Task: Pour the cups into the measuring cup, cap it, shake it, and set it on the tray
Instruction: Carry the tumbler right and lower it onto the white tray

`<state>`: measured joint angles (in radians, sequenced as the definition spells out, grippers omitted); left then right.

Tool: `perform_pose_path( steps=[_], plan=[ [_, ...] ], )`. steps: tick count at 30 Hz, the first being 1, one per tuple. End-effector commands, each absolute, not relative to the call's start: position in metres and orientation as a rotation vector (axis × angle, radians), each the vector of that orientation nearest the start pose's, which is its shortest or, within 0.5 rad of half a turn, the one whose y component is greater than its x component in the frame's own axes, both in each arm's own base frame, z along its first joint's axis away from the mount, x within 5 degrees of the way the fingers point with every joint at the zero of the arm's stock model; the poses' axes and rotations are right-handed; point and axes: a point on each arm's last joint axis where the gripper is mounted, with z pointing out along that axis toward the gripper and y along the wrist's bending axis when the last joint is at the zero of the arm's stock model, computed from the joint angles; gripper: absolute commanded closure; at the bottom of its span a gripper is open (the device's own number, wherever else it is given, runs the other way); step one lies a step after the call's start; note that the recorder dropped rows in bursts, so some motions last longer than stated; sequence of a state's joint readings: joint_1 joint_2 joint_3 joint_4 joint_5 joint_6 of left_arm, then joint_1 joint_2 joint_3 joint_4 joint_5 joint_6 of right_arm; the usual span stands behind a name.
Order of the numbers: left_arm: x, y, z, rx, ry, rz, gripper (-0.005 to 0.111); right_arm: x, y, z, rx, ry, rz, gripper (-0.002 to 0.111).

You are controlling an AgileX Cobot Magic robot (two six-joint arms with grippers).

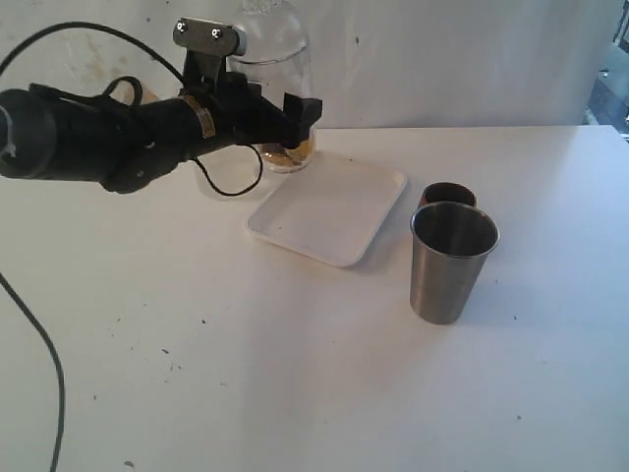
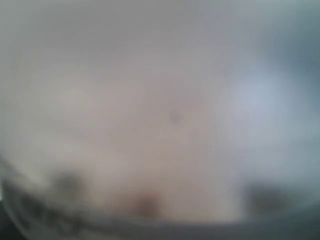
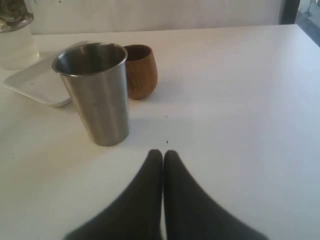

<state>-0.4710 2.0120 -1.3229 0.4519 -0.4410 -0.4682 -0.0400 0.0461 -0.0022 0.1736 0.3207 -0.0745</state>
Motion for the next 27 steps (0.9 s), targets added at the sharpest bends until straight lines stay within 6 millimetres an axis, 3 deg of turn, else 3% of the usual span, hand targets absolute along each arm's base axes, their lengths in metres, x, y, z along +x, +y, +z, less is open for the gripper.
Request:
perform_pose_path(
  steps=[1,10,13,19,22,27],
  plan=[
    [0.404,-0.239,0.207,0.461,1.641,-0.626,0.107,0.057,0.002,0.183,0.078,1.829,0.079,0.108],
    [0.411,-0.251,0.155,0.478,1.726,-0.69,0.107,0.057,0.002,0.183,0.078,1.829,0.079,0.108],
    [0.409,-0.252,0.15,0.544,1.734,-0.674,0.107,0.057,0.002,0.183,0.078,1.829,0.079,0.108],
    [0.412,-0.252,0.152,0.471,1.751,-0.707,0.105,0.057,0.002,0.183,0.078,1.829,0.079,0.108],
    [0.412,-0.252,0.152,0.485,1.757,-0.701,0.09,0.057,0.002,0.183,0.078,1.829,0.079,0.108],
    [0.412,-0.252,0.151,0.496,1.763,-0.694,0.029,0.057,0.002,0.183,0.078,1.829,0.079,0.108]
  ],
)
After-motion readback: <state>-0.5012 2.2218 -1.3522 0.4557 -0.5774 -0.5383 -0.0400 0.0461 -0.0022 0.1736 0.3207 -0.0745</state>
